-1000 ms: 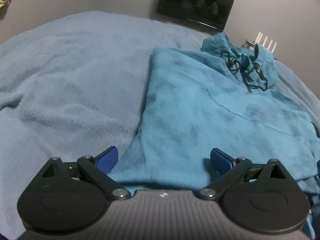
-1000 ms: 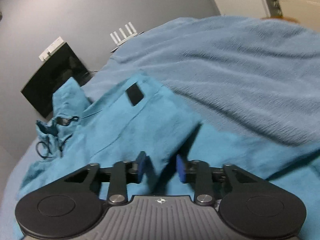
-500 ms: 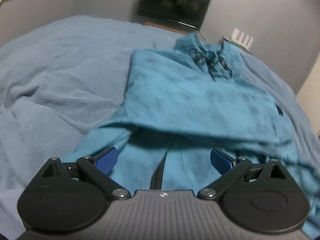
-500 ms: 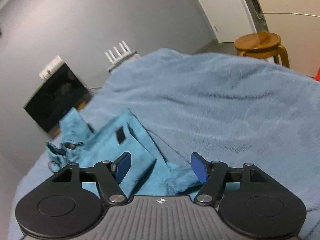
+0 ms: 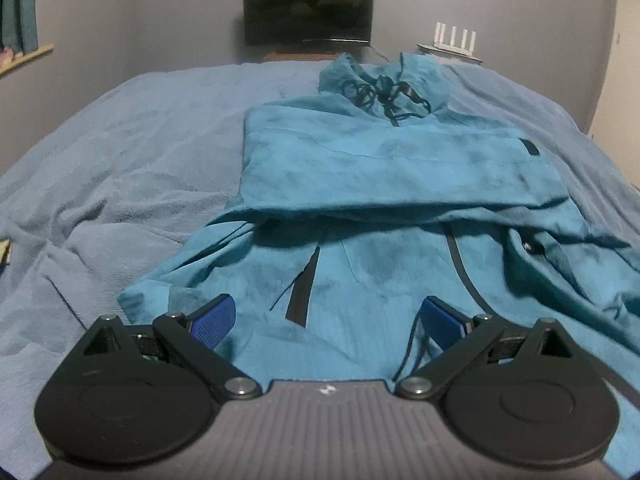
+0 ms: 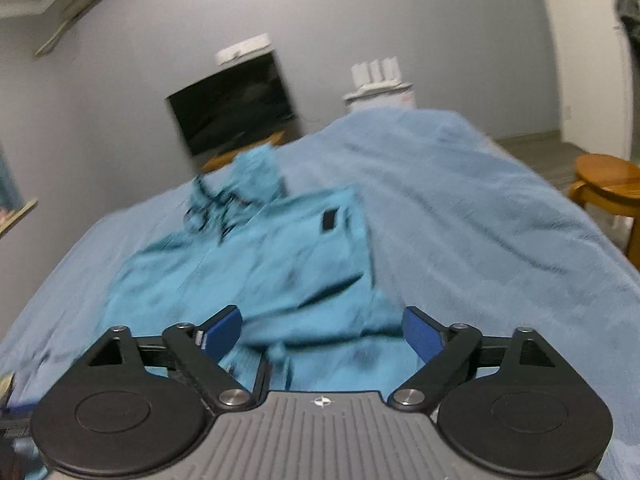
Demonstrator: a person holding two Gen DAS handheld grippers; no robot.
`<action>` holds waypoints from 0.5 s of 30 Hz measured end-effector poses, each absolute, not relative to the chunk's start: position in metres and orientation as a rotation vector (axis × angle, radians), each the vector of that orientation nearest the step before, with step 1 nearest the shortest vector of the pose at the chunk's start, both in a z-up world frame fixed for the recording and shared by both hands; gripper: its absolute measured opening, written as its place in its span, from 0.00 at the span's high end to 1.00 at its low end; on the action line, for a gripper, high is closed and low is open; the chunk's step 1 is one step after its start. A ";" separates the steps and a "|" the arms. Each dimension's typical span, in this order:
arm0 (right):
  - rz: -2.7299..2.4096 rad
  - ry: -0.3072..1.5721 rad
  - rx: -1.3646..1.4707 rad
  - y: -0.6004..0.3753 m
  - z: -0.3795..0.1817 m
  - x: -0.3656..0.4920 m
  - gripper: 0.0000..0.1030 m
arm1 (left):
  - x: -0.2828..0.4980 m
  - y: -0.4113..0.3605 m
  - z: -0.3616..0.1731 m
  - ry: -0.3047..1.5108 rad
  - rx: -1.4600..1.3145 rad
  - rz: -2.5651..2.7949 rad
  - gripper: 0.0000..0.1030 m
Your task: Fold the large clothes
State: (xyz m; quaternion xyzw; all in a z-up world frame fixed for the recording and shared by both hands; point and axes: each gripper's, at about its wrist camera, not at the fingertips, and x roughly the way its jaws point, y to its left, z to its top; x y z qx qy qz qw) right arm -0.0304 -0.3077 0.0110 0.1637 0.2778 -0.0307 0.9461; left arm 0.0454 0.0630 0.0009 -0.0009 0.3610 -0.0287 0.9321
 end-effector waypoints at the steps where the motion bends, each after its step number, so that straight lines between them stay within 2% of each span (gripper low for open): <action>1: -0.051 0.585 0.327 -0.306 0.012 -0.037 0.07 | 0.042 0.062 0.001 0.737 0.003 -0.060 0.04; 8: -0.018 0.701 0.363 -0.303 0.010 -0.069 0.06 | 0.026 0.078 0.007 0.760 -0.056 -0.060 0.04; 12: 0.008 0.717 0.321 -0.296 0.010 -0.078 0.06 | 0.006 0.101 0.019 0.768 -0.127 -0.089 0.04; 15: 0.037 0.721 0.285 -0.292 0.015 -0.087 0.06 | -0.013 0.111 0.031 0.755 -0.074 -0.144 0.04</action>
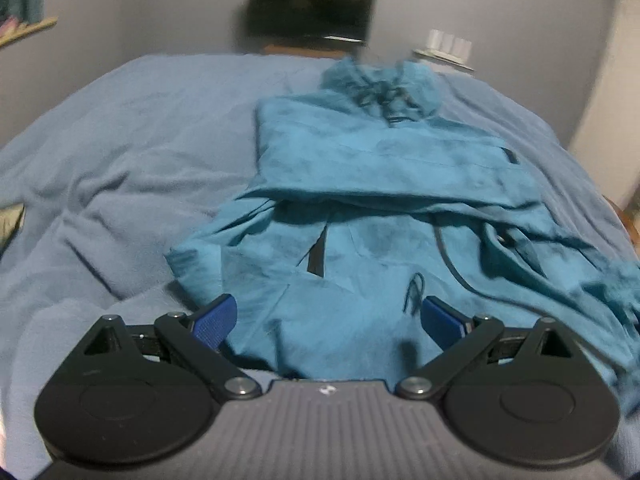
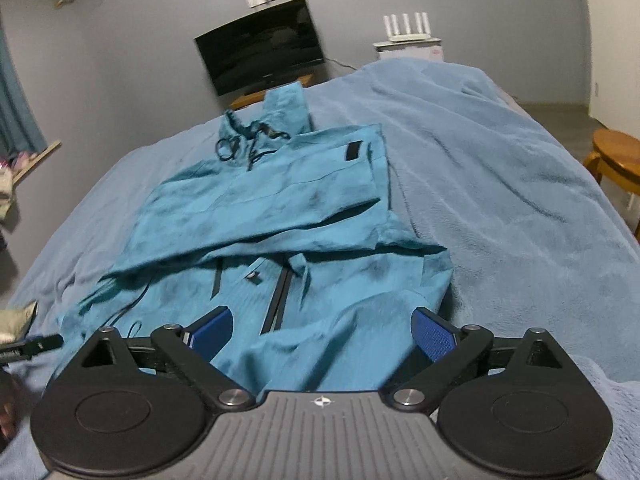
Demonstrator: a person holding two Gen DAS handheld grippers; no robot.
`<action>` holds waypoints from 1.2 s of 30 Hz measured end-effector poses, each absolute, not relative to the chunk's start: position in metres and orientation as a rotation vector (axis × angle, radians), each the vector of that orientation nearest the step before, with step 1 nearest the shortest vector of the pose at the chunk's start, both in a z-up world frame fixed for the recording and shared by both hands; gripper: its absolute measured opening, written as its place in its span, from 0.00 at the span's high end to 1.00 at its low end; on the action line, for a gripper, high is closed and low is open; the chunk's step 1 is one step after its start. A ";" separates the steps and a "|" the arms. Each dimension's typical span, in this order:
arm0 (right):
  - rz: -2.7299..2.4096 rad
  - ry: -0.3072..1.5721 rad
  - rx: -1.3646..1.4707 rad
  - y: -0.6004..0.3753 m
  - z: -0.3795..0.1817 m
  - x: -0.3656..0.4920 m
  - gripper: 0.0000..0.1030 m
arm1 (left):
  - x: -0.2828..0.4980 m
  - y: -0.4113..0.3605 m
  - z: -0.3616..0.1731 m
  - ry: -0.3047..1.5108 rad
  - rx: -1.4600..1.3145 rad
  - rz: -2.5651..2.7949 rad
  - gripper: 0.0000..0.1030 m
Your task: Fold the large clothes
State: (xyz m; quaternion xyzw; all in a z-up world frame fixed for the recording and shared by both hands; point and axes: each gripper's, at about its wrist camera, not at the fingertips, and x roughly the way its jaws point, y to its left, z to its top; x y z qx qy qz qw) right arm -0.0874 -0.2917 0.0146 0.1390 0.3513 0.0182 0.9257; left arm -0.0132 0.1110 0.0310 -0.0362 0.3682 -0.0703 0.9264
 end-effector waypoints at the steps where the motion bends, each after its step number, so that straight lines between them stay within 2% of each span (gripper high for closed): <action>1: 0.051 0.722 0.277 -0.291 0.016 -0.091 0.06 | -0.019 0.110 0.035 0.749 -0.046 -0.171 0.04; 6: 0.104 0.732 0.293 -0.296 0.019 -0.105 0.06 | -0.032 0.099 0.038 0.753 0.101 -0.255 0.04; 13: 0.106 0.764 0.384 -0.304 0.005 -0.095 0.07 | 0.006 0.068 0.024 0.840 -0.061 -0.264 0.04; 18: 0.119 0.810 0.306 -0.287 0.001 -0.079 0.06 | 0.031 0.035 0.005 0.932 0.102 -0.172 0.04; 19: 0.122 0.825 0.299 -0.285 -0.001 -0.074 0.06 | 0.031 0.031 0.001 0.946 0.154 -0.160 0.09; 20: 0.123 0.845 0.289 -0.281 -0.003 -0.070 0.07 | 0.030 0.028 0.000 0.951 0.199 -0.162 0.22; 21: 0.125 0.866 0.266 -0.277 -0.006 -0.066 0.08 | 0.026 0.028 -0.001 0.953 0.242 -0.167 0.29; 22: 0.129 0.883 0.235 -0.272 -0.007 -0.065 0.12 | 0.023 0.033 -0.001 0.957 0.262 -0.172 0.42; 23: 0.132 0.892 0.206 -0.267 -0.008 -0.065 0.18 | 0.019 0.039 0.000 0.959 0.252 -0.185 0.54; 24: 0.141 0.897 0.187 -0.263 -0.009 -0.067 0.22 | 0.016 0.048 0.003 0.965 0.216 -0.201 0.60; 25: 0.148 0.898 0.176 -0.262 -0.009 -0.068 0.32 | 0.014 0.056 0.004 0.971 0.183 -0.207 0.70; 26: 0.154 0.890 0.179 -0.263 -0.009 -0.071 0.40 | 0.012 0.064 0.006 0.971 0.154 -0.212 0.76; 27: 0.160 0.876 0.196 -0.265 -0.009 -0.074 0.45 | 0.008 0.070 0.010 0.963 0.124 -0.217 0.79; 29: 0.161 0.842 0.233 -0.271 -0.009 -0.080 0.62 | -0.003 0.080 0.017 0.939 0.075 -0.211 0.86; 32: 0.155 0.768 0.300 -0.282 -0.004 -0.091 0.73 | -0.021 0.093 0.031 0.897 0.022 -0.207 0.90; 36: 0.172 0.637 0.406 -0.297 0.005 -0.105 0.79 | -0.030 0.121 0.044 0.865 -0.127 -0.216 0.92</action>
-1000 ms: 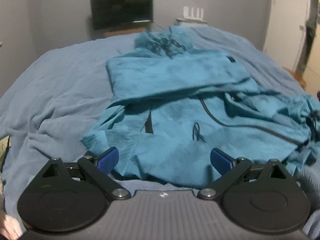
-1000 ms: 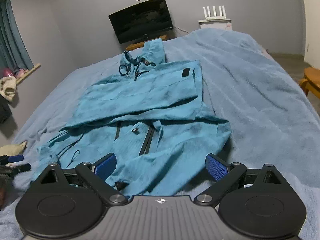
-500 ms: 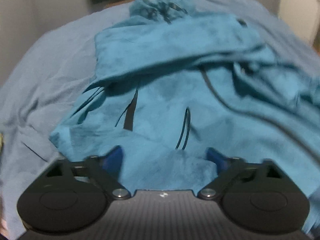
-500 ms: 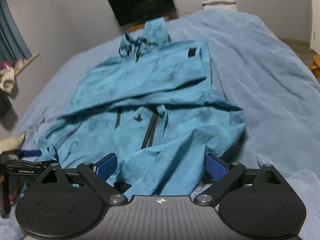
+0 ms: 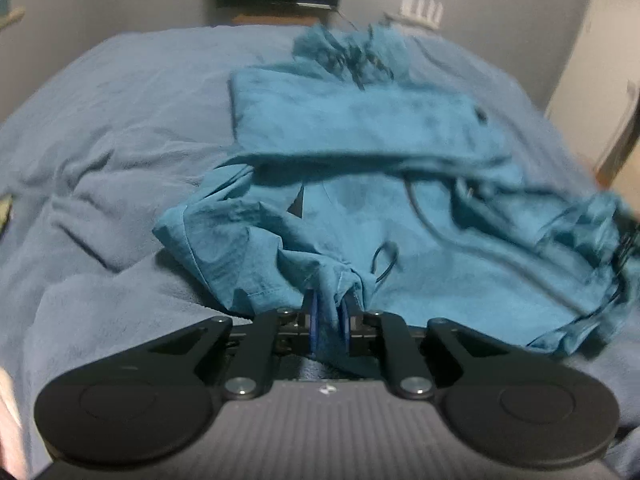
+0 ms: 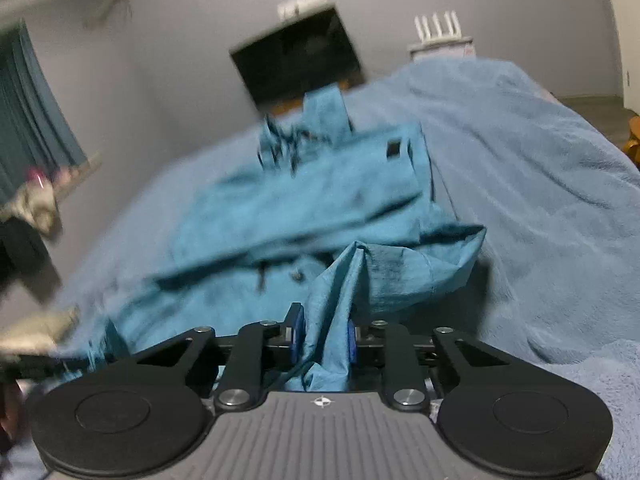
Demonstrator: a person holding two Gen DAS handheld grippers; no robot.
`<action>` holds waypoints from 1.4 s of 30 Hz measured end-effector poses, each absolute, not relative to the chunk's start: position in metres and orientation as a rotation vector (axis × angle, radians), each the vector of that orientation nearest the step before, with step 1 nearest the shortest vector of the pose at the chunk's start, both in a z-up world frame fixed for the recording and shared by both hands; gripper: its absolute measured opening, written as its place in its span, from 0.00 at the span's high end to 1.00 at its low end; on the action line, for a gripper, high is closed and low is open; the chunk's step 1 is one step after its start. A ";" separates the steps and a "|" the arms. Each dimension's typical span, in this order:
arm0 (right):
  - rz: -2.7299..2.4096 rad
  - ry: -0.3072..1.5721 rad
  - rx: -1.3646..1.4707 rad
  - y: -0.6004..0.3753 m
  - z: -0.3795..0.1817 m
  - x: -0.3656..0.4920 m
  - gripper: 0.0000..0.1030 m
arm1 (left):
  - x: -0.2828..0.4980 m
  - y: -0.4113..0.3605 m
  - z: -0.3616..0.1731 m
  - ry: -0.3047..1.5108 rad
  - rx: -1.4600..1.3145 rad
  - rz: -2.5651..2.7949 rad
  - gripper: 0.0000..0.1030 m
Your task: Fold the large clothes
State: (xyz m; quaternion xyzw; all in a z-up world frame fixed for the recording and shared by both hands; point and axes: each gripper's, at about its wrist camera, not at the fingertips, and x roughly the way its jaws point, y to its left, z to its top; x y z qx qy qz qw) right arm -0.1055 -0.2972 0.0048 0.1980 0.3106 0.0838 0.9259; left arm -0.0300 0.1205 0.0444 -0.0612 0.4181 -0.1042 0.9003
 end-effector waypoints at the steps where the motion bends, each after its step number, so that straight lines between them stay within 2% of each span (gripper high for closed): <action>1: 0.177 0.615 0.440 -0.301 0.006 -0.106 0.81 | -0.030 0.128 0.048 0.852 -0.184 -0.220 0.92; 6: 0.198 0.495 0.550 -0.308 0.013 -0.091 0.84 | -0.016 0.151 0.066 0.760 -0.384 -0.246 0.93; 14: 0.132 0.313 0.631 -0.308 0.035 -0.024 0.86 | 0.045 0.168 0.088 0.599 -0.537 -0.219 0.94; 19: 0.069 0.254 0.648 -0.304 0.033 0.031 0.86 | 0.097 0.160 0.098 0.505 -0.507 -0.155 0.94; 30: -0.014 0.186 0.717 -0.315 -0.008 0.153 0.86 | 0.249 0.127 0.110 0.425 -0.370 -0.061 0.94; 37: -0.027 0.153 0.737 -0.335 -0.035 0.231 0.86 | 0.359 0.106 0.083 0.449 -0.327 0.041 0.94; 39: -0.015 0.147 0.733 -0.339 -0.044 0.250 0.78 | 0.382 0.098 0.068 0.452 -0.281 0.081 0.94; 40: -0.015 0.145 0.733 -0.341 -0.049 0.258 0.67 | 0.394 0.096 0.059 0.466 -0.261 0.101 0.94; 41: -0.027 0.137 0.739 -0.344 -0.054 0.258 0.48 | 0.403 0.096 0.049 0.495 -0.252 0.113 0.93; 42: -0.060 0.123 0.737 -0.345 -0.059 0.261 0.38 | 0.412 0.097 0.041 0.532 -0.257 0.121 0.92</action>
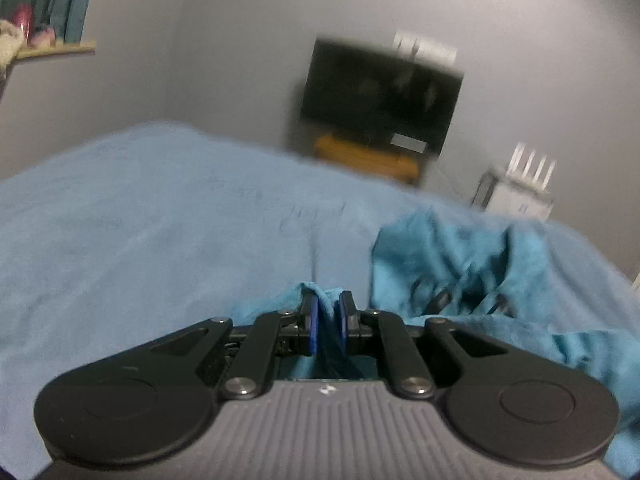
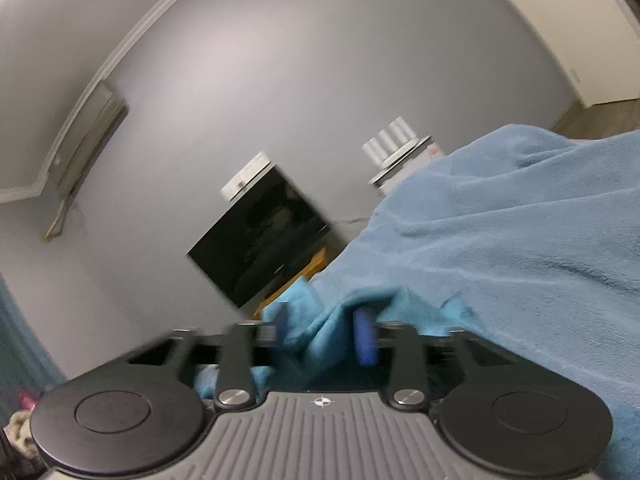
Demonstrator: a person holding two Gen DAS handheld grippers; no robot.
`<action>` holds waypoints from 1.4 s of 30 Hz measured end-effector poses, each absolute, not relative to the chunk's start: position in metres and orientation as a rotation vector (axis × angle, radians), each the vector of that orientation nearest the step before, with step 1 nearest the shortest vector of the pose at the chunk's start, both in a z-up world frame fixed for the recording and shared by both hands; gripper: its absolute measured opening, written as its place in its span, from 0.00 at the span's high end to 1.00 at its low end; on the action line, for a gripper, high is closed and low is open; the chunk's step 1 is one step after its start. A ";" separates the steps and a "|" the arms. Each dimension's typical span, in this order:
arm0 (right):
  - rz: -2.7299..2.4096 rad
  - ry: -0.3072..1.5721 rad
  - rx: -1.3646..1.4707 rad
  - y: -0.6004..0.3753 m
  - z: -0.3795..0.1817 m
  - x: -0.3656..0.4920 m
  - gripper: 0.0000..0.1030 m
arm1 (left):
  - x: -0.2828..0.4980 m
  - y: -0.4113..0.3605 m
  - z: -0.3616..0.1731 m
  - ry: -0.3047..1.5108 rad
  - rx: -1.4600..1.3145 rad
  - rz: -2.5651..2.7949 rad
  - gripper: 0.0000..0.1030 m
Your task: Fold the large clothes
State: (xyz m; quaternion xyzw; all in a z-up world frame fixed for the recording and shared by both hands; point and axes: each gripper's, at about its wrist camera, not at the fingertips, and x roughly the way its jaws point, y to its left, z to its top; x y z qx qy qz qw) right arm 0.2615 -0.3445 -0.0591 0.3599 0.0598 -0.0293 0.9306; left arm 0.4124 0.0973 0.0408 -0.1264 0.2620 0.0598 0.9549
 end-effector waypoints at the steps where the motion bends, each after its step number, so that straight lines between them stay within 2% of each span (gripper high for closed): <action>1: -0.094 0.114 0.721 -0.344 -0.062 0.263 0.31 | 0.417 0.100 0.034 0.556 -0.279 0.129 0.86; 3: -0.102 0.127 0.657 -0.343 -0.066 0.270 0.31 | 0.412 0.107 0.029 0.521 -0.342 0.133 0.71; 5: -0.094 0.156 0.578 -0.339 -0.068 0.279 0.31 | 0.392 0.111 0.028 0.469 -0.387 0.101 0.34; 7: -0.082 0.204 0.495 -0.332 -0.069 0.283 0.31 | 0.362 0.109 0.027 0.451 -0.358 0.074 0.17; 12: 0.080 0.387 0.288 -0.294 -0.080 0.306 0.31 | 0.299 0.089 -0.006 0.515 -0.125 0.114 0.15; 17: 0.175 0.506 0.025 -0.245 -0.106 0.320 0.33 | 0.310 0.072 -0.054 0.639 0.068 0.140 0.15; 20: 0.091 0.561 -0.077 -0.237 -0.126 0.329 0.37 | 0.316 0.075 -0.071 0.678 0.091 0.131 0.10; 22: -0.066 0.541 -0.109 -0.245 -0.132 0.327 0.37 | 0.316 0.081 -0.077 0.691 0.089 0.130 0.07; 24: -0.263 0.512 -0.145 -0.261 -0.139 0.331 0.43 | 0.313 0.090 -0.080 0.690 0.082 0.149 0.07; 29: -0.419 0.525 0.109 -0.312 -0.148 0.328 0.46 | 0.289 0.110 -0.069 0.704 0.047 0.213 0.07; 31: -0.482 0.503 0.213 -0.329 -0.149 0.316 0.38 | 0.273 0.117 -0.063 0.704 0.011 0.225 0.07; 35: -0.479 0.453 0.473 -0.358 -0.143 0.281 0.36 | 0.243 0.109 -0.045 0.687 -0.001 0.204 0.07; 42: -0.376 0.426 0.509 -0.336 -0.105 0.231 0.19 | 0.187 0.086 -0.020 0.645 0.054 0.170 0.07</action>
